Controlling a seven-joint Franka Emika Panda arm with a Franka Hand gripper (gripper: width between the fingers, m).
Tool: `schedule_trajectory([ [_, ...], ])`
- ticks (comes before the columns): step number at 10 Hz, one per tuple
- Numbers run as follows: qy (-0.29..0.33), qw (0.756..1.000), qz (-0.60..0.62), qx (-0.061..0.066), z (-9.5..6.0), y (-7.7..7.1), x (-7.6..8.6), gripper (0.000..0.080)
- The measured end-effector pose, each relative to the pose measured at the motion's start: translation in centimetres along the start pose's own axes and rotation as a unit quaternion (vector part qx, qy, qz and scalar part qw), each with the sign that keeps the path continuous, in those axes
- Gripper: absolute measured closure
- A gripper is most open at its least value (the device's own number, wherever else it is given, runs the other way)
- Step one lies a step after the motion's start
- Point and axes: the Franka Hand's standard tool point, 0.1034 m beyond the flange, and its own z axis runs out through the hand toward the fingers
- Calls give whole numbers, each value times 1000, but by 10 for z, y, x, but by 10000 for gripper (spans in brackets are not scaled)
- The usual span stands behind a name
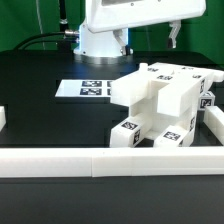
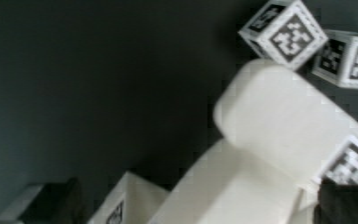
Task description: Assemble chair
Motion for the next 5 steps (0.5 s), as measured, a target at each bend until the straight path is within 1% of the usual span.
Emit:
schedule_trajectory([
  [1,-1,999,-34,-6,3,7,-6,151],
  [2,7,996,-84,-19,5,20,-6,151],
  [3,7,993,-111,-24,8,26,-9,151],
  [4,-5,994,-106,-15,12,27,-13,151],
  [5,-5,994,-104,-16,11,27,-13,151],
])
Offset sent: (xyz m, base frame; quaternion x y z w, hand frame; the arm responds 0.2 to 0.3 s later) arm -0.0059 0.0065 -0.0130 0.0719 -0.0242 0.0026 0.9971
